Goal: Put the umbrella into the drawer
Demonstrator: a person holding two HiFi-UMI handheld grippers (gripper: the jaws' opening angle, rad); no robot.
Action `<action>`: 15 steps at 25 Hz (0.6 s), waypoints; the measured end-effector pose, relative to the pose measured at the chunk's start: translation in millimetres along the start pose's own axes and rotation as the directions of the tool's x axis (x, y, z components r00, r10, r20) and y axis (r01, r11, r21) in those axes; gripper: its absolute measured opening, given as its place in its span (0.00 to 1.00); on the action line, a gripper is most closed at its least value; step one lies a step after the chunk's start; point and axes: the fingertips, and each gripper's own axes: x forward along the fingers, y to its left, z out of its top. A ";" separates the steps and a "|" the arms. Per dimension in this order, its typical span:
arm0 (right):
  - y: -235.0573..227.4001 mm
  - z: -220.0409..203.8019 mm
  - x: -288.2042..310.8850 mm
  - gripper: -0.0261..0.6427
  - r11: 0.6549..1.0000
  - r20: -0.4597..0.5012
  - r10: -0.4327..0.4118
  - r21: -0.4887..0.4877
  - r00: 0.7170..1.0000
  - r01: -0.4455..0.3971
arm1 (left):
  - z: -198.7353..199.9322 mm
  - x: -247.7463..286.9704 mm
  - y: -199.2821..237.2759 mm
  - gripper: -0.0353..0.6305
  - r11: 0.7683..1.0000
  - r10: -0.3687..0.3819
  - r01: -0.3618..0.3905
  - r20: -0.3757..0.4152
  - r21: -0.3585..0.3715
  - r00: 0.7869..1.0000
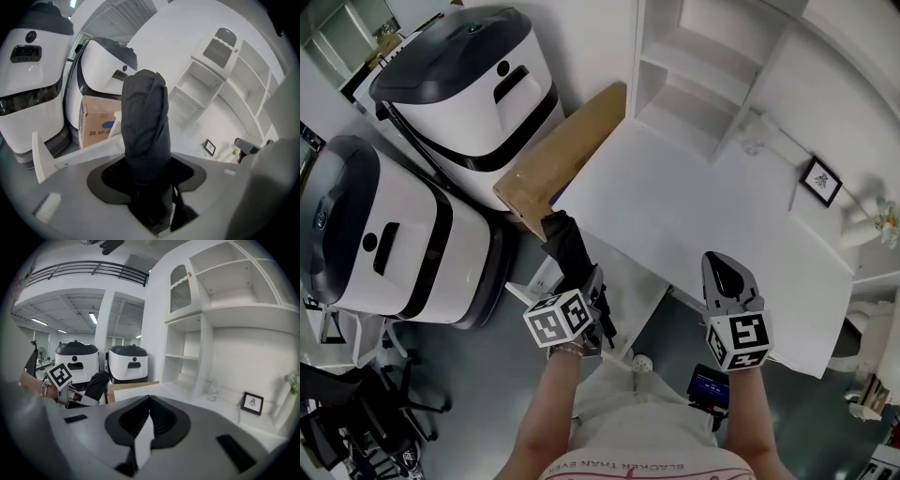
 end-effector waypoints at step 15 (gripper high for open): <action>4.7 -16.9 16.0 0.05 1.000 -0.071 -0.019 0.004 0.997 0.019 | -44.4 46.9 32.6 0.43 0.982 0.063 -0.094 -0.184 -0.164 0.981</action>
